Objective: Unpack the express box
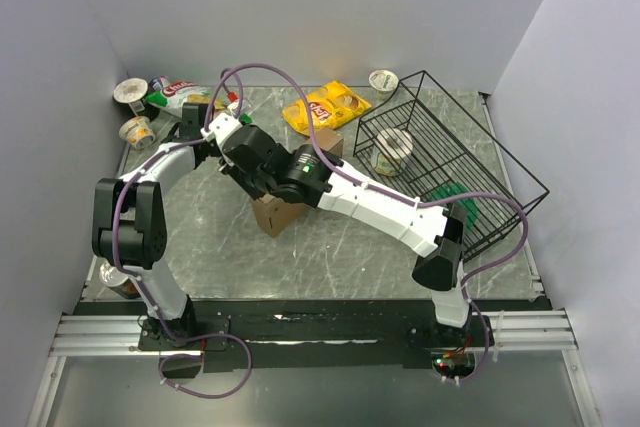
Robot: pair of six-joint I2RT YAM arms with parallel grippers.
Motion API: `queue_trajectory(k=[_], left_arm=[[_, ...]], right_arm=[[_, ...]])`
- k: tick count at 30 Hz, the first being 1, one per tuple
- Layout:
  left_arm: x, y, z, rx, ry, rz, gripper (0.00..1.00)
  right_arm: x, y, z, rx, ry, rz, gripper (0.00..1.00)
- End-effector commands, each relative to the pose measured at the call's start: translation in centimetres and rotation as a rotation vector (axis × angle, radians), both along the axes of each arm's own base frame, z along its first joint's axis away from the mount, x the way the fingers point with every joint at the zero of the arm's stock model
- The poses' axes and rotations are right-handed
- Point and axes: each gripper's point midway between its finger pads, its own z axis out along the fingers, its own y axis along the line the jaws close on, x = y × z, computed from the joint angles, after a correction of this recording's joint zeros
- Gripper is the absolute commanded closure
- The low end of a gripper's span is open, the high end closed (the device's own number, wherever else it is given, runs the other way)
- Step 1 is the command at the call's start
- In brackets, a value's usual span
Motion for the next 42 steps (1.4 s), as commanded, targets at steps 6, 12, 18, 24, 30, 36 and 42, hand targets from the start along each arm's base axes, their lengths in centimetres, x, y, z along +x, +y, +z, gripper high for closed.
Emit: queue_trajectory(k=[6, 12, 18, 24, 30, 36, 42], left_arm=[[1.1, 0.8, -1.7, 0.094, -0.045, 0.082, 0.04], [0.9, 0.8, -1.8, 0.094, -0.045, 0.084, 0.04], [0.9, 0.8, -1.9, 0.096, -0.041, 0.083, 0.04], [1.0, 0.7, -1.9, 0.095, -0.038, 0.082, 0.04], [1.1, 0.7, -2.0, 0.090, -0.038, 0.082, 0.04], [1.2, 0.8, -2.1, 0.096, -0.037, 0.089, 0.04], [1.2, 0.8, -2.1, 0.096, -0.037, 0.089, 0.04]], right_arm=[[0.7, 0.6, 1.0, 0.046, -0.006, -0.051, 1.00], [0.7, 0.5, 0.8, 0.027, -0.021, -0.048, 1.00], [0.8, 0.5, 2.2, 0.060, -0.042, -0.059, 1.00], [0.8, 0.6, 2.1, 0.051, -0.054, -0.057, 1.00], [0.8, 0.5, 1.8, 0.036, -0.057, -0.052, 1.00], [0.6, 0.4, 0.8, 0.013, -0.036, -0.043, 1.00], [0.2, 0.5, 1.0, 0.031, -0.022, -0.039, 1.00]])
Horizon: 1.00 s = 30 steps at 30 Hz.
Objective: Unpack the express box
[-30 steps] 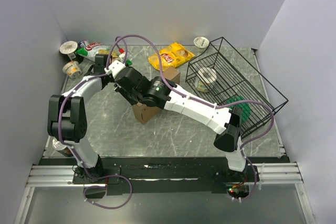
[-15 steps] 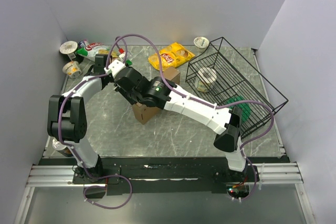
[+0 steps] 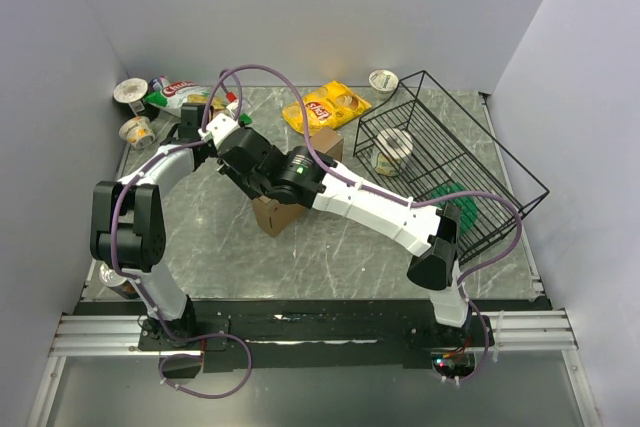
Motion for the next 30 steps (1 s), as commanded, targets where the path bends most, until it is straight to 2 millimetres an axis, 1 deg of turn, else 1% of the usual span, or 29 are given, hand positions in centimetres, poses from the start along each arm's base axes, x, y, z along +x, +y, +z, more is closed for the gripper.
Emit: queue_trajectory(k=[1, 2, 5, 13, 17, 19, 24, 30], left_arm=[[1.1, 0.7, -2.3, 0.088, -0.019, 0.068, 0.04], [1.2, 0.7, -2.3, 0.088, -0.018, 0.068, 0.04], [1.1, 0.6, -2.3, 0.087, -0.017, 0.067, 0.04], [1.1, 0.6, -2.6, 0.088, -0.011, 0.065, 0.04], [1.1, 0.6, -2.6, 0.087, -0.012, 0.063, 0.04], [1.1, 0.7, -2.5, 0.088, -0.011, 0.066, 0.04], [1.2, 0.7, -2.5, 0.086, -0.009, 0.065, 0.04], [1.2, 0.6, -2.7, 0.084, -0.003, 0.062, 0.04]], right_arm=[[-0.4, 0.4, 2.1, 0.060, -0.018, 0.006, 1.00], [-0.4, 0.5, 2.7, 0.073, -0.028, 0.007, 1.00], [-0.6, 0.9, 3.3, 0.086, -0.038, 0.017, 1.00], [-1.0, 1.0, 3.6, 0.084, -0.039, 0.040, 1.00], [-0.9, 0.8, 2.9, 0.059, -0.041, 0.031, 1.00], [-0.7, 0.7, 2.9, 0.057, -0.047, 0.025, 1.00], [-0.5, 0.6, 2.2, 0.037, -0.046, 0.015, 1.00], [-0.2, 0.5, 1.9, 0.030, -0.043, 0.010, 1.00]])
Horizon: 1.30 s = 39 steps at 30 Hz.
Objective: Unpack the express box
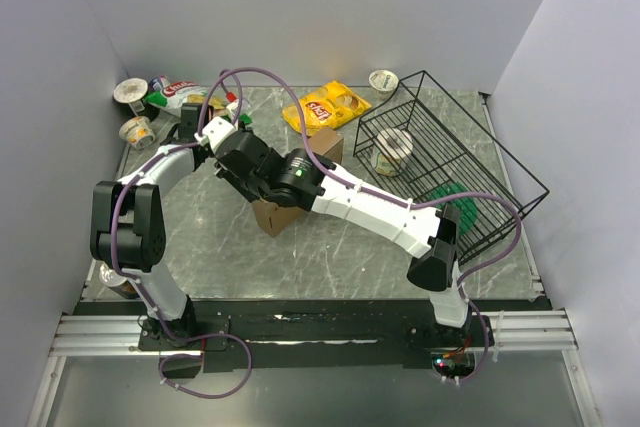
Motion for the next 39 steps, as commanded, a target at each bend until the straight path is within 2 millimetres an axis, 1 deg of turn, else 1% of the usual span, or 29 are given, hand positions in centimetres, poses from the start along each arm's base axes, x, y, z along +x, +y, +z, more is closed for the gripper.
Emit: queue_trajectory(k=[1, 13, 18, 19, 25, 29, 32, 38, 39], left_arm=[[1.2, 0.6, -2.7, 0.085, -0.003, 0.062, 0.04], [1.3, 0.6, -3.0, 0.087, 0.006, 0.062, 0.04], [1.5, 0.7, -3.3, 0.096, 0.005, 0.068, 0.04], [1.5, 0.7, -3.4, 0.098, 0.006, 0.071, 0.04], [1.9, 0.8, -3.6, 0.103, 0.013, 0.077, 0.04], [2.2, 0.9, -3.9, 0.117, 0.013, 0.091, 0.04], [2.4, 1.1, -4.3, 0.129, 0.016, 0.107, 0.04], [2.9, 1.4, -4.4, 0.146, 0.004, 0.123, 0.04], [2.9, 1.5, -4.4, 0.146, 0.007, 0.125, 0.04]], right_arm=[[0.5, 0.0, 1.5, 0.033, -0.030, -0.018, 1.00], [0.7, -0.3, 0.0, 0.003, 0.007, -0.018, 1.00], [0.5, -0.9, 0.1, -0.001, 0.009, -0.026, 1.00], [0.3, -1.0, -0.3, -0.010, 0.015, -0.024, 1.00], [-0.4, -1.8, -0.6, -0.022, 0.035, -0.023, 1.00], [-0.9, -2.1, -0.6, -0.028, 0.034, -0.017, 1.00], [-1.2, -2.6, -0.5, -0.030, 0.036, -0.021, 1.00], [-1.8, -3.6, -0.1, -0.034, 0.033, -0.021, 1.00], [-2.0, -3.9, -0.3, -0.043, 0.036, -0.019, 1.00]])
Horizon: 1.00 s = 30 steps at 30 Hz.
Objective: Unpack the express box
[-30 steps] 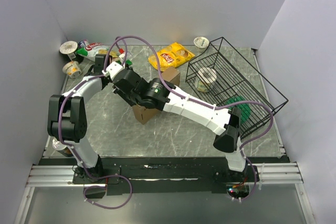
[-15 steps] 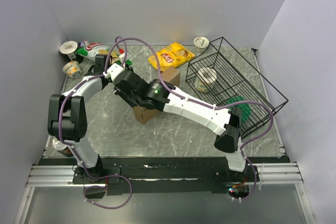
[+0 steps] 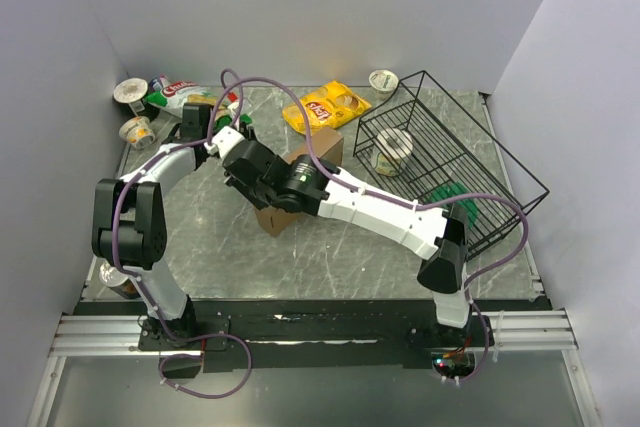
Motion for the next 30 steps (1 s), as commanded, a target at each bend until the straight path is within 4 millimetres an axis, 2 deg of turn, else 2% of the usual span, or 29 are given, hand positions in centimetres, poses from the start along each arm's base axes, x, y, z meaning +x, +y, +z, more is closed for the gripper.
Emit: queue_trajectory(k=[1, 6, 12, 16, 20, 24, 29, 30], left_arm=[[2.7, 1.6, -4.1, 0.155, -0.022, 0.121, 0.04], [2.9, 1.7, -4.4, 0.163, -0.019, 0.124, 0.04], [3.1, 1.7, -4.5, 0.164, -0.015, 0.122, 0.04], [3.2, 1.7, -4.6, 0.166, -0.014, 0.122, 0.04], [3.2, 1.8, -4.6, 0.175, -0.013, 0.120, 0.04], [3.1, 1.8, -4.5, 0.181, -0.017, 0.118, 0.04], [3.2, 1.7, -3.8, 0.172, -0.030, 0.115, 0.04], [3.2, 1.7, -3.6, 0.171, -0.035, 0.115, 0.04]], right_arm=[[-1.5, -2.5, 1.8, -0.007, 0.003, -0.004, 1.00], [-1.8, -3.0, 1.9, -0.011, 0.001, 0.005, 1.00], [-2.5, -4.4, 2.3, -0.016, 0.002, 0.018, 1.00], [-2.5, -4.3, 2.6, -0.009, -0.008, 0.030, 1.00], [-2.2, -4.8, 3.8, -0.012, -0.059, 0.047, 1.00], [-1.5, -5.5, 6.3, 0.015, -0.114, 0.048, 1.00], [-2.0, -7.3, 6.9, -0.003, -0.099, 0.070, 1.00], [-2.2, -7.8, 7.5, 0.012, -0.105, 0.073, 1.00]])
